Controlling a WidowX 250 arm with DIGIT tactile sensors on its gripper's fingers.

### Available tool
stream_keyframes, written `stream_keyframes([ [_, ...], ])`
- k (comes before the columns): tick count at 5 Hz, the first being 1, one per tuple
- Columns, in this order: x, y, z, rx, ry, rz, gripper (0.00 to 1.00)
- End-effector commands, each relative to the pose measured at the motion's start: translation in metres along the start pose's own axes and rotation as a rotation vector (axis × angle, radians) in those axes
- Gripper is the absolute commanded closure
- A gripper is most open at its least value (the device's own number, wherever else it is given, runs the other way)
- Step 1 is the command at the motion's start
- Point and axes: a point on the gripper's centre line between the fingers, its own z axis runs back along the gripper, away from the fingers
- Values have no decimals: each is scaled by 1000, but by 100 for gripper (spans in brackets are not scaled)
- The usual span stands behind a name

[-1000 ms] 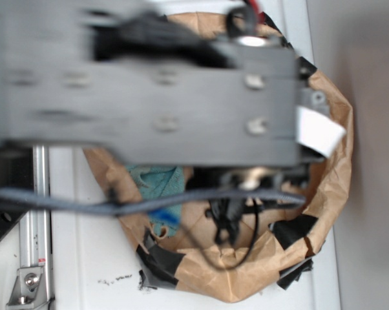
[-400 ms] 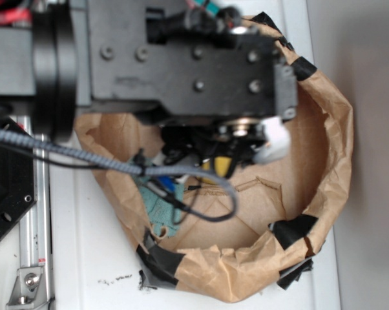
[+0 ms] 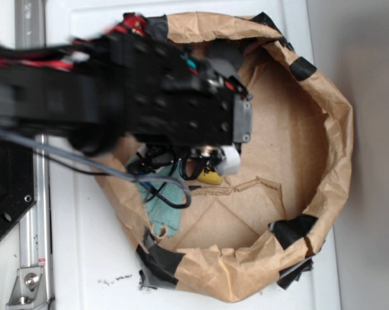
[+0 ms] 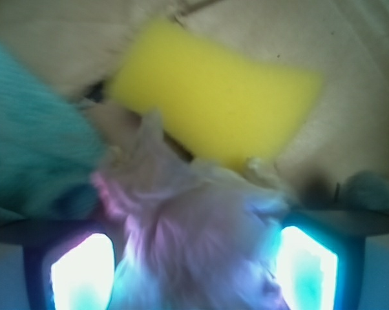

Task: Grab the white paper.

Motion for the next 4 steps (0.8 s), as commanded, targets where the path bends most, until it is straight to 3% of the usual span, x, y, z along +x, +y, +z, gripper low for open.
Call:
stream_keyframes([
  [1,-1,14,30,35,-18,71,100],
  [3,5,31,132,18,-70,232,100],
  [4,14,31,164,22,-69,352,100],
])
